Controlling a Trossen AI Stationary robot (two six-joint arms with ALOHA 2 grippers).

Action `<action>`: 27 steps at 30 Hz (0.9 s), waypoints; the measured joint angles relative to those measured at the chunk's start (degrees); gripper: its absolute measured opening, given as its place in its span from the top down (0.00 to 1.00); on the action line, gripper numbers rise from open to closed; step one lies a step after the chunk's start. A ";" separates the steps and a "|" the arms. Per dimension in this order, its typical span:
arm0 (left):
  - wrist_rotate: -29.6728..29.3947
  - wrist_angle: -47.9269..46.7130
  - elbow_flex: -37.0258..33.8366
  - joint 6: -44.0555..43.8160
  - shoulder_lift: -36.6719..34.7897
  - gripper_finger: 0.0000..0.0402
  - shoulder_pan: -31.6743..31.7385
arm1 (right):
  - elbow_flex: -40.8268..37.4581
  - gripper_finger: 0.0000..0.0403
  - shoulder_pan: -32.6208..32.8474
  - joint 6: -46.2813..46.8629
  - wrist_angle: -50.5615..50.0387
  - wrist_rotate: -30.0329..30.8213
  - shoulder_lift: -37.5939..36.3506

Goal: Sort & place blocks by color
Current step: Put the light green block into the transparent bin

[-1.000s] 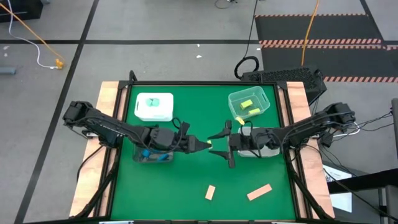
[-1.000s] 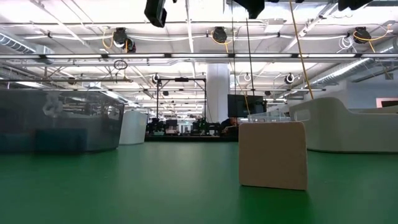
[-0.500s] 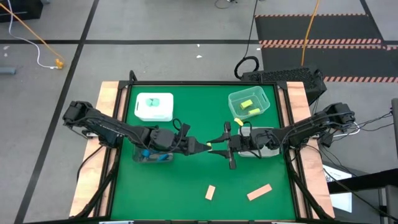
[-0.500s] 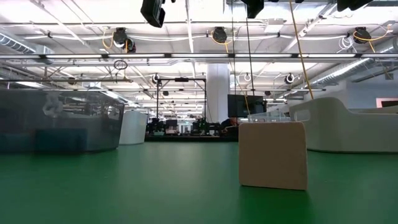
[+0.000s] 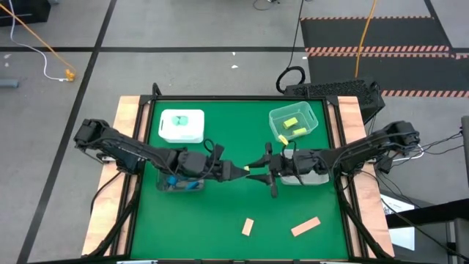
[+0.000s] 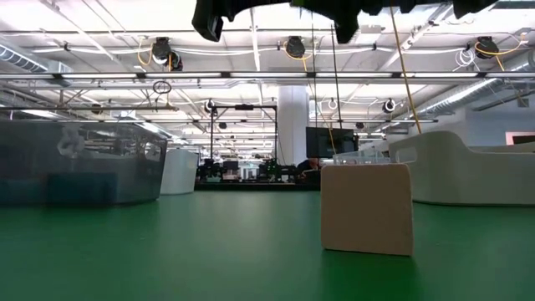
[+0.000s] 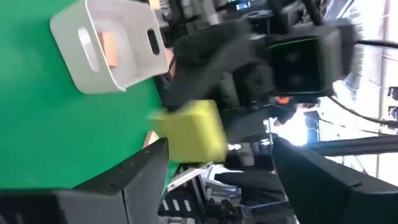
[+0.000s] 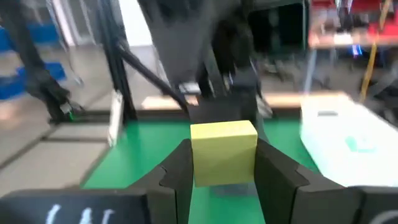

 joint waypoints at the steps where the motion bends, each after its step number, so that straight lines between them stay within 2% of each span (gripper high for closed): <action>1: -0.01 -0.12 0.00 0.09 0.00 0.29 0.19 | 0.03 0.71 -0.40 0.90 -3.01 0.00 -0.49; 8: -0.01 -5.12 0.07 0.10 -0.04 0.33 0.26 | -0.08 0.71 -6.72 8.52 -24.95 0.08 -5.65; 13: -0.01 -7.35 0.07 0.29 -0.04 0.38 -0.41 | -0.08 0.71 -14.10 15.35 -39.12 0.10 -9.56; 18: 0.08 -11.56 0.07 1.43 -0.04 0.41 -1.57 | -0.08 0.71 -22.46 16.62 -51.15 2.23 -12.15; 23: 0.07 -17.38 0.07 1.40 -0.04 0.41 -2.99 | -0.10 0.71 -30.11 19.45 -57.26 5.75 -12.65; 27: -0.10 -20.74 0.07 1.41 -0.04 0.41 -4.19 | -0.10 0.70 -34.01 21.08 -56.39 6.39 -12.65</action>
